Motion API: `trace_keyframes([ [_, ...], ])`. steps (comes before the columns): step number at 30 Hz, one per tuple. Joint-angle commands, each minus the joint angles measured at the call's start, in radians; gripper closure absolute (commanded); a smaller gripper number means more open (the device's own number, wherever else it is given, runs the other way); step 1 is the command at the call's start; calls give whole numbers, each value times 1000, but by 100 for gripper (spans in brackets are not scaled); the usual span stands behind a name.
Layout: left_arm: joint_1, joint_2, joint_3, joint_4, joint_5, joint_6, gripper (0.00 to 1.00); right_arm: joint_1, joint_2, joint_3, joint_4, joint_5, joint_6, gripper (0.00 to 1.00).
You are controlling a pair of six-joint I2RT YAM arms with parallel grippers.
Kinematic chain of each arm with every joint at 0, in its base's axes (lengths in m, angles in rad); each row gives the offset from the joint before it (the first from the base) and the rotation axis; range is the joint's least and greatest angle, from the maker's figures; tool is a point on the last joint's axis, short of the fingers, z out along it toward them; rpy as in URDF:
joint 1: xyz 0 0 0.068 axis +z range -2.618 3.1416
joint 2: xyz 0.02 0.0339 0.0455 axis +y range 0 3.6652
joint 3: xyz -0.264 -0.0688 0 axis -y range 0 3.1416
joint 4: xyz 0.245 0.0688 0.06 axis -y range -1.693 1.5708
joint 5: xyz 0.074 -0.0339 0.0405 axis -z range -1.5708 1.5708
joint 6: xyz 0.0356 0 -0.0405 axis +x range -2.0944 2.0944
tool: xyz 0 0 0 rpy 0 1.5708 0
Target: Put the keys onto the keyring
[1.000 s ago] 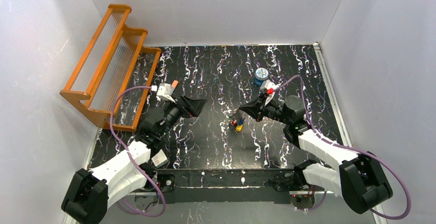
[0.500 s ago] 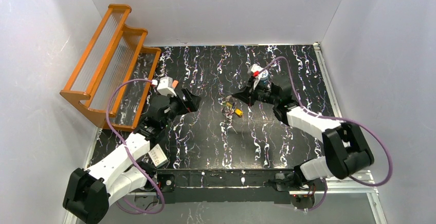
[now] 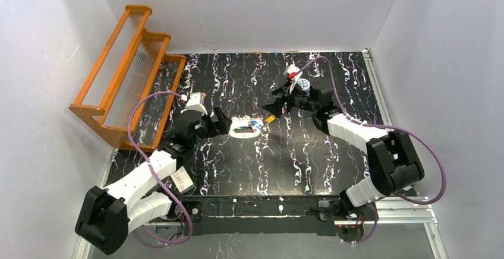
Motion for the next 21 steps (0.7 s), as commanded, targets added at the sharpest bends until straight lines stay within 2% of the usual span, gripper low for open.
trace_keyframes([
  [1, 4, 17, 11, -2, -25, 9, 2, -19, -42, 11, 43, 45, 0, 6],
  [3, 4, 24, 9, 0, -33, 16, 2, -33, -52, -11, 63, 55, 32, 1],
  [9, 3, 24, 18, -22, -78, 97, 2, -97, -87, -99, 125, 45, 125, 1],
  [13, 4, -4, 35, -76, -167, 158, 2, -147, -141, -188, 146, 52, 186, 1],
  [15, 4, -6, 46, -107, -198, 176, 2, -170, -183, -244, 135, 80, 202, 1],
  [19, 4, 2, 48, -157, -350, 131, 2, -227, -289, -351, 57, 142, 233, 1],
  [21, 4, 0, 39, -161, -372, 130, 2, -252, -339, -395, 18, 177, 232, 1],
])
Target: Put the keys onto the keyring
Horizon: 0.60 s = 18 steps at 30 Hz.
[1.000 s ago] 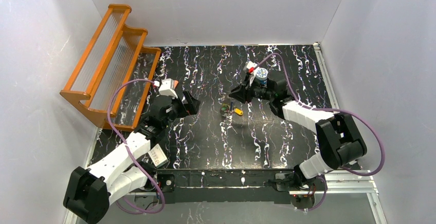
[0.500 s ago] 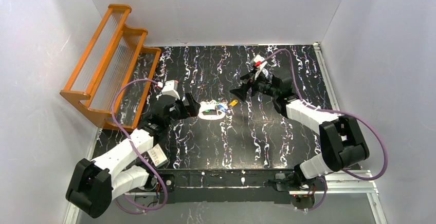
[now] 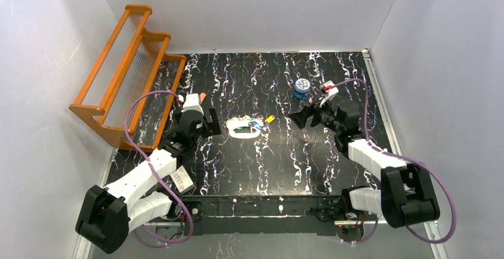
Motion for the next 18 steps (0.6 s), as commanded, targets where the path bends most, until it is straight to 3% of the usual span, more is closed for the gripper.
trace_keyframes([
  [1, 4, -20, 13, -46, -144, 7, 2, -54, -122, -89, -59, 107, 31, 1],
  [8, 4, -101, -83, 57, -187, 66, 2, -89, -256, -193, -124, 281, -57, 1],
  [13, 4, -145, -189, 166, -346, 150, 2, -93, -266, -202, -147, 459, -121, 1],
  [18, 4, -105, -276, 347, -526, 274, 2, -100, -208, -263, 0, 604, -154, 1],
])
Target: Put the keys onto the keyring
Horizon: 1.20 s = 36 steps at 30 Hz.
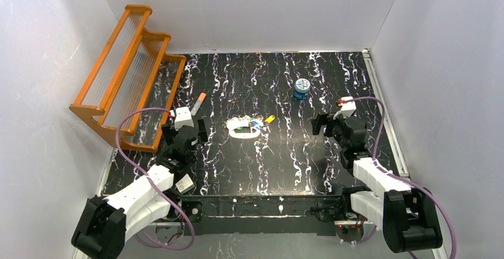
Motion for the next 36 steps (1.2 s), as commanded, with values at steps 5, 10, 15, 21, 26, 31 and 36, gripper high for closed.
trace_keyframes([
  [5, 12, 155, -129, 465, -212, 247, 2, -28, 137, -90, 290, 194, -92, 1],
  [10, 78, 334, -166, 735, -110, 271, 2, -62, 247, -110, 460, 160, -113, 1],
  [15, 177, 504, -175, 963, 65, 326, 2, -87, 305, -129, 601, 133, -155, 1],
  [21, 259, 643, -163, 1074, 244, 361, 2, -135, 520, -166, 894, 105, -87, 1],
  [26, 294, 770, -133, 1134, 262, 339, 2, -143, 594, -34, 751, 9, -112, 1],
  [31, 306, 779, -116, 1114, 263, 326, 2, -147, 587, -19, 692, 84, -80, 1],
  [36, 310, 781, -107, 1101, 264, 322, 2, -146, 591, -13, 688, 83, -82, 1],
])
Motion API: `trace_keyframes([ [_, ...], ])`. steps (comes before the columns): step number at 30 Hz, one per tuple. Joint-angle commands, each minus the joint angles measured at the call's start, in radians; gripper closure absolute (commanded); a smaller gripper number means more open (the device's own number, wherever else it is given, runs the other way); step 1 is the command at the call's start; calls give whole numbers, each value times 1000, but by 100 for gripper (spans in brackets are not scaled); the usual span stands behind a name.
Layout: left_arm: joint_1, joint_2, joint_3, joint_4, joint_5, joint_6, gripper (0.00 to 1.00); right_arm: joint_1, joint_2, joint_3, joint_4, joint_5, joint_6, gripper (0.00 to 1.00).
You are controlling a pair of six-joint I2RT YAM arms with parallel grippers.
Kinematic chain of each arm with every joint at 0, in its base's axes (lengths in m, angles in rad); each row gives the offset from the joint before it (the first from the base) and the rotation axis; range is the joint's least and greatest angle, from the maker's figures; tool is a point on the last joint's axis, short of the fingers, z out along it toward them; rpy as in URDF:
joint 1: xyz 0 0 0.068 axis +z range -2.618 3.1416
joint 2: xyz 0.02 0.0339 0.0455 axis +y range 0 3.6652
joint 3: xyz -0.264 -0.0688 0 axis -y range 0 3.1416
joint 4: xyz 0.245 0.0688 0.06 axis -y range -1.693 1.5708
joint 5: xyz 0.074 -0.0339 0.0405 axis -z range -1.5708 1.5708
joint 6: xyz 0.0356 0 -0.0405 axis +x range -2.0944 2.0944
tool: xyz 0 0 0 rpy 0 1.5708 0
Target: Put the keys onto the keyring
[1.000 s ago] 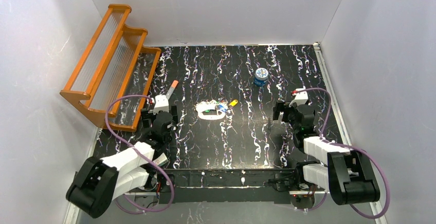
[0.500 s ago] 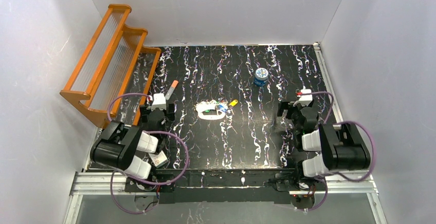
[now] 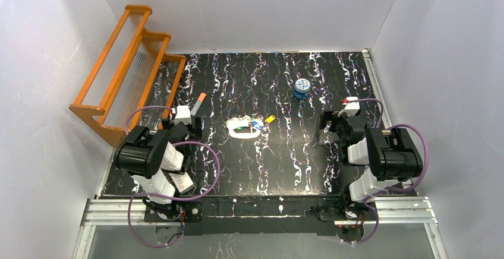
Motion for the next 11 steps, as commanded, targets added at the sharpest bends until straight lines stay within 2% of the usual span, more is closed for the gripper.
trace_keyframes([
  [1, 8, -1, 19, 1, 1, -5, 2, -3, -7, 20, 1, 17, 7, 1],
  [11, 23, -4, 38, -42, 35, -15, 2, -4, -3, 18, 14, 17, 8, 1],
])
